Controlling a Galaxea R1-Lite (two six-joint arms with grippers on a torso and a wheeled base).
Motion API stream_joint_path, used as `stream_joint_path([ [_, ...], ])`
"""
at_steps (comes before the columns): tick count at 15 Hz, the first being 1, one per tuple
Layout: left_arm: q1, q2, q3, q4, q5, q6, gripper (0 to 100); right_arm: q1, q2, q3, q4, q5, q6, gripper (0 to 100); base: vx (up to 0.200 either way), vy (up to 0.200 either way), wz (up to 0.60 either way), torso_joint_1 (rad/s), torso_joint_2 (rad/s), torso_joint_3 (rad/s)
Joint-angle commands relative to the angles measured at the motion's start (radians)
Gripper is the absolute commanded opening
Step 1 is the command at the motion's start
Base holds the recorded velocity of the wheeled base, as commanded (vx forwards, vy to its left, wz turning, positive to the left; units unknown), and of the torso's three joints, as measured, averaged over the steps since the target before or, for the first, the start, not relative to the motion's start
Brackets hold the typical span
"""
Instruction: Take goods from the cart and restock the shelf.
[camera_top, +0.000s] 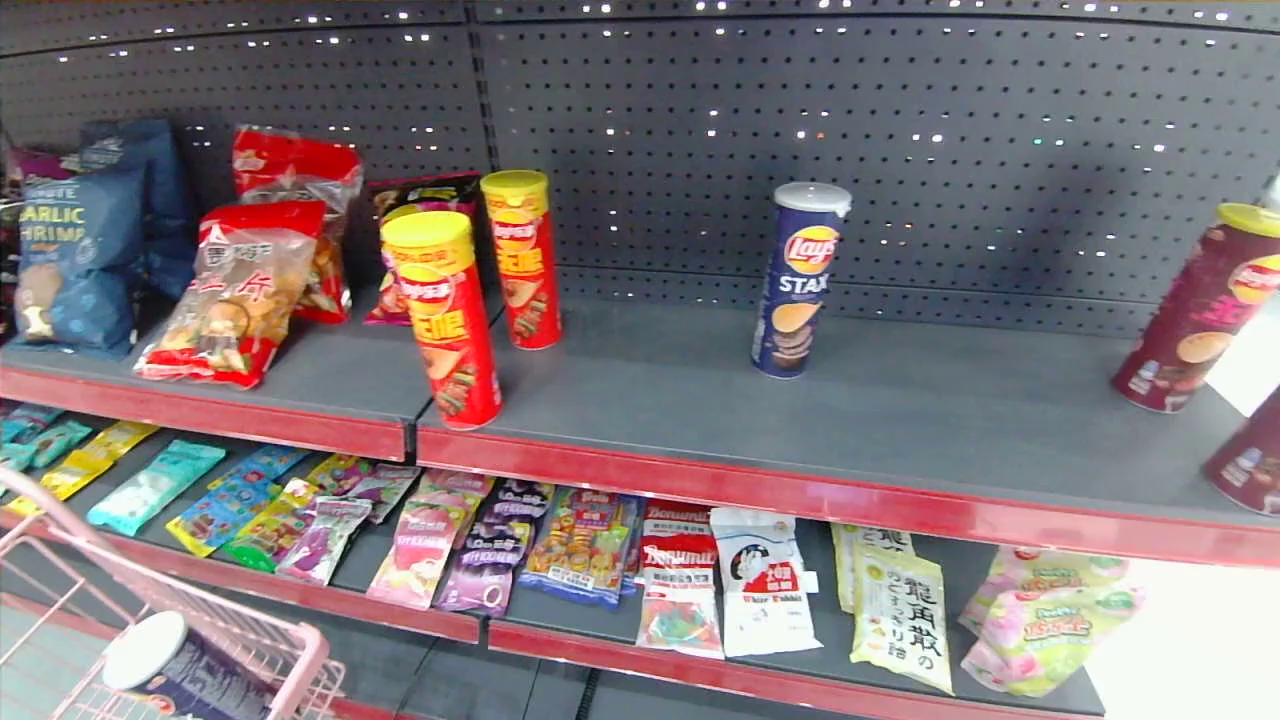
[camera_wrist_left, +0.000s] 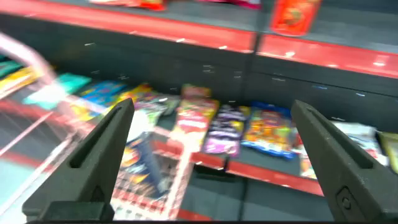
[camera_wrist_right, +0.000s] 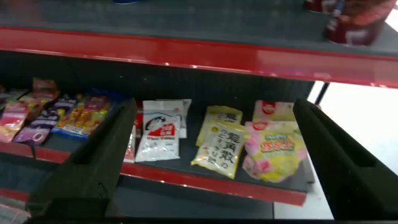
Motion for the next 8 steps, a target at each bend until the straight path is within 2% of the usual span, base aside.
stream_joint_path([
  [1, 0.0, 0.0, 0.0, -0.001, 0.0, 0.0, 100, 0.0, 0.001, 0.0, 0.0, 0.0, 0.0, 100, 0.0, 0.0, 0.6, -0.002, 0.0, 0.002],
  [8, 0.0, 0.0, 0.0, -0.002, 0.0, -0.003, 100, 0.0, 0.001, 0.0, 0.0, 0.0, 0.0, 100, 0.0, 0.0, 0.6, 0.002, 0.0, 0.002],
])
